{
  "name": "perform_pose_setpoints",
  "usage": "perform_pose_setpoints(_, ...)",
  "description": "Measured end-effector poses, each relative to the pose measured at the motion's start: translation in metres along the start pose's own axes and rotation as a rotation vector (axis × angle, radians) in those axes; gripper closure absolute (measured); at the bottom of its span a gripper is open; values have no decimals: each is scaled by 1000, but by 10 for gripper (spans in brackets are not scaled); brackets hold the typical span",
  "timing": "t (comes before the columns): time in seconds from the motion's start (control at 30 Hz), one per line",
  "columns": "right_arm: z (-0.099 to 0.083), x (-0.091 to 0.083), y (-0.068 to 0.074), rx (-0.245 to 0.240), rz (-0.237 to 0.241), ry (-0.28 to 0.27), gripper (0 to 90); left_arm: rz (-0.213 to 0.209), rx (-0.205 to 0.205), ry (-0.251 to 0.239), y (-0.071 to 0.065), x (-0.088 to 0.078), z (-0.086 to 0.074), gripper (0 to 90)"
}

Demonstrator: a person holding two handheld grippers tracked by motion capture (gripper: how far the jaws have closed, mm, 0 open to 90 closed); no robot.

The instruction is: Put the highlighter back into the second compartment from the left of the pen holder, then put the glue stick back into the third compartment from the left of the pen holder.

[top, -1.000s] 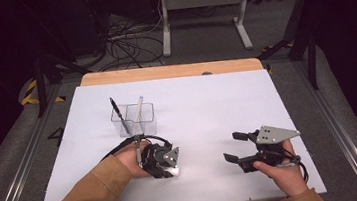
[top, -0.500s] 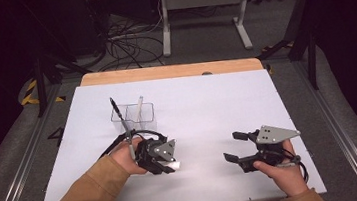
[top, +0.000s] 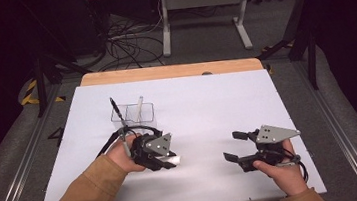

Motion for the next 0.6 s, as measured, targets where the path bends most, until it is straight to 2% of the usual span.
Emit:
perform_pose_setpoints(0.33,1,0,-1,2,-1,-4,219,42,-78,-139,14,-17,5,681)
perform_pose_setpoints(0.47,1,-1,-1,1,-3,-3,219,63,-112,-179,18,-23,7,681)
perform_pose_setpoints(0.6,2,0,-1,0,-4,-5,219,59,-155,-249,21,-31,9,680)
Point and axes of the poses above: each handheld gripper's, and its own axes: x roughly forward along the jaws, z roughly out of its top, y roughly to its left, the point moved 9 cm from there along x, roughly forward along the jaws, and after that the axes turned 5 degrees about y, right-handed, at the moved point
